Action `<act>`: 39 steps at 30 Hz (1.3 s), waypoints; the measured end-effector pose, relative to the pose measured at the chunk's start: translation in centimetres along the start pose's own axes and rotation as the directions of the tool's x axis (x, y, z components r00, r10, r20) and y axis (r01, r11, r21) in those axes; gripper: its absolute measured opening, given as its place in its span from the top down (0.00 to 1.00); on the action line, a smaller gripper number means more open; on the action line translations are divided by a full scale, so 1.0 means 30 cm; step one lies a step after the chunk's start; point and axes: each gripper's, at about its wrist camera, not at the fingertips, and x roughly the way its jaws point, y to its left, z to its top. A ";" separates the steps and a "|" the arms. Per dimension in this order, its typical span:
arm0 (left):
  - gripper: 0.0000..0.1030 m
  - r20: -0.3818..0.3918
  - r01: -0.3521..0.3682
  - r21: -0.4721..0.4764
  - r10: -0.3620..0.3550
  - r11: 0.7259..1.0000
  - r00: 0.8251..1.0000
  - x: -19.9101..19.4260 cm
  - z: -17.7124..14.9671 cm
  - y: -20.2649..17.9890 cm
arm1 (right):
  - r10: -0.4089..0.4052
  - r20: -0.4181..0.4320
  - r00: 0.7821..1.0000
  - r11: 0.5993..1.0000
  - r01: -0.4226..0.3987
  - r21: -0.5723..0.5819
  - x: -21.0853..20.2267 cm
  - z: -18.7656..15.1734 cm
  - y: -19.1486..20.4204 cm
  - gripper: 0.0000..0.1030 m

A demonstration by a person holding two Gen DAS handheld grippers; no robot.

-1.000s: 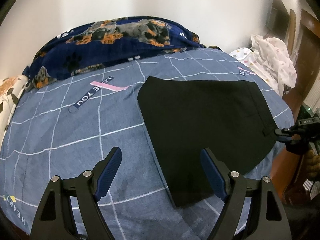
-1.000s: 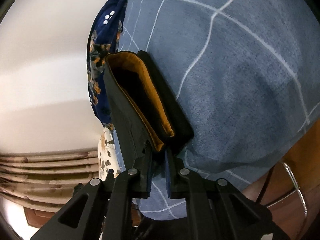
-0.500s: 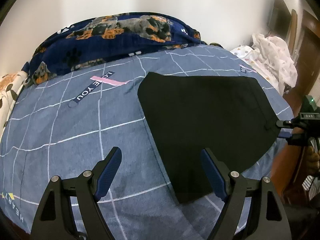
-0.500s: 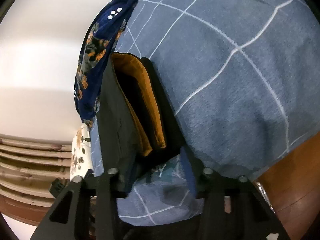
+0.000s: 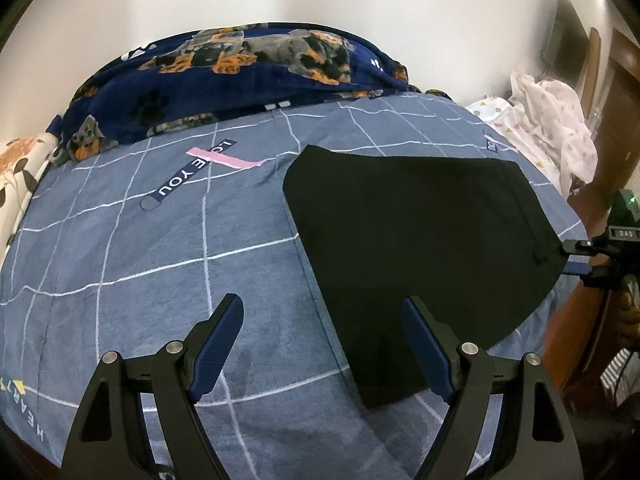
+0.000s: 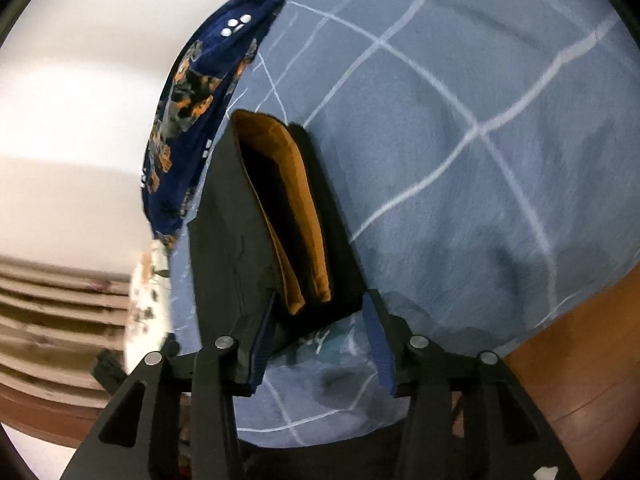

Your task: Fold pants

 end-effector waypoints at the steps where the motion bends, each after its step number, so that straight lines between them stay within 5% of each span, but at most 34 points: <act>1: 0.21 -0.001 0.003 -0.002 -0.003 1.000 1.000 0.002 0.000 0.004 | 0.002 0.005 1.000 1.000 -0.001 -0.009 -0.004 0.008 0.004 0.56; 9: 0.21 -0.012 0.100 -0.065 -0.101 0.993 0.995 0.033 0.012 0.062 | -0.023 -0.049 0.999 0.995 0.018 -0.103 0.073 0.075 0.043 0.54; 14: 0.21 -0.050 0.248 -0.162 -0.259 0.955 0.965 0.092 0.034 0.118 | -0.038 -0.087 0.995 0.985 0.023 -0.174 0.125 0.125 0.059 0.52; 19: 0.21 -0.097 0.304 -0.146 -0.319 0.941 0.943 0.154 0.055 0.114 | -0.008 -0.133 0.991 0.977 -0.021 -0.214 0.166 0.173 0.063 0.50; 32: 0.21 -0.206 0.344 -0.076 -0.352 0.936 0.913 0.285 0.078 0.057 | 0.119 -0.219 0.968 0.962 -0.168 -0.217 0.223 0.264 0.051 0.47; 39: 0.21 -0.207 0.345 -0.071 -0.352 0.936 0.913 0.309 0.102 0.038 | 0.152 -0.253 0.955 0.946 -0.215 -0.243 0.248 0.278 0.060 0.46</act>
